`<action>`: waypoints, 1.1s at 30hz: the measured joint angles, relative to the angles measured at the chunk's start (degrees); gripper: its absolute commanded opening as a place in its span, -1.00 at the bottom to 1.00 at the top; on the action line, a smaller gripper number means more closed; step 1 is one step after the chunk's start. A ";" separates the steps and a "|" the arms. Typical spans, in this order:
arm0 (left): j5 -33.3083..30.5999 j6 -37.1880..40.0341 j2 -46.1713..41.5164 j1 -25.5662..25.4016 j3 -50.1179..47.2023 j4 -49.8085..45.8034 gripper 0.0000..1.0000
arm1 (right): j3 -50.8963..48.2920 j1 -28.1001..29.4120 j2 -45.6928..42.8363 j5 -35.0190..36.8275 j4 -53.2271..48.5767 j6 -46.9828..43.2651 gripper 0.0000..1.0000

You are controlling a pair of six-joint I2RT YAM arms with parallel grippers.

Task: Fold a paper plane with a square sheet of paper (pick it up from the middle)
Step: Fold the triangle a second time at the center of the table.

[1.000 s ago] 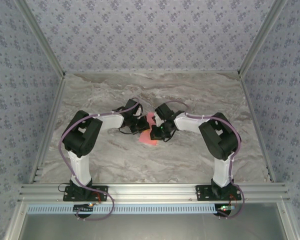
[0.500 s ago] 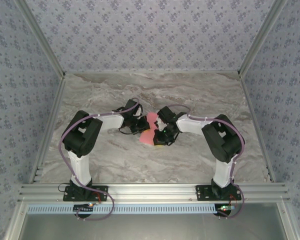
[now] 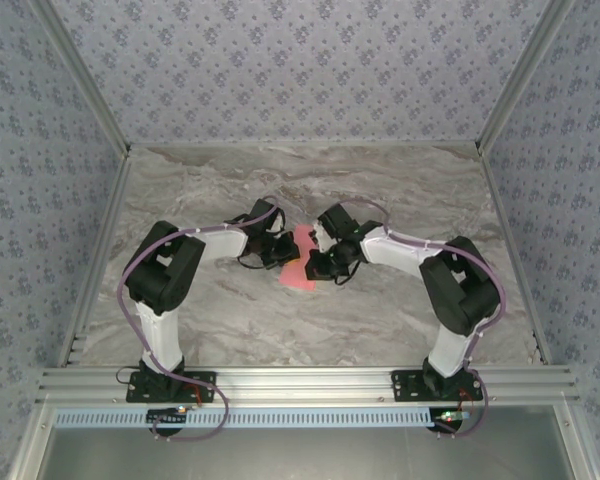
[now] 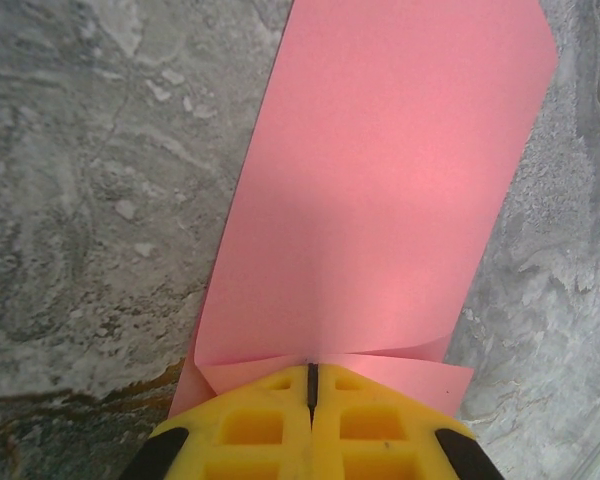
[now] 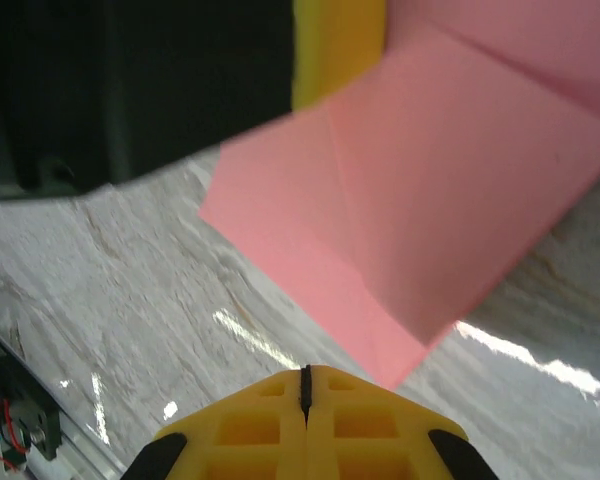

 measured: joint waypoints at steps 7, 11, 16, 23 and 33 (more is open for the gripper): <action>0.31 -0.66 0.00 0.00 -0.37 0.81 -0.96 | 2.10 0.22 5.60 1.77 3.04 0.46 -1.00; 0.31 -0.81 -0.02 0.00 -0.48 0.92 -0.96 | 1.75 0.42 6.08 3.21 3.02 0.37 -1.00; 0.33 -0.79 -0.02 0.00 -0.48 0.98 -0.96 | -2.08 0.35 4.17 3.80 4.96 -0.85 -1.00; 0.42 -0.74 -0.02 0.00 -0.42 0.90 -0.96 | -8.20 0.11 -1.77 3.76 2.97 -3.52 -1.00; 0.76 -0.76 -0.02 0.00 -0.42 1.03 -0.94 | -8.17 -0.98 -6.64 4.00 7.52 -0.61 -1.00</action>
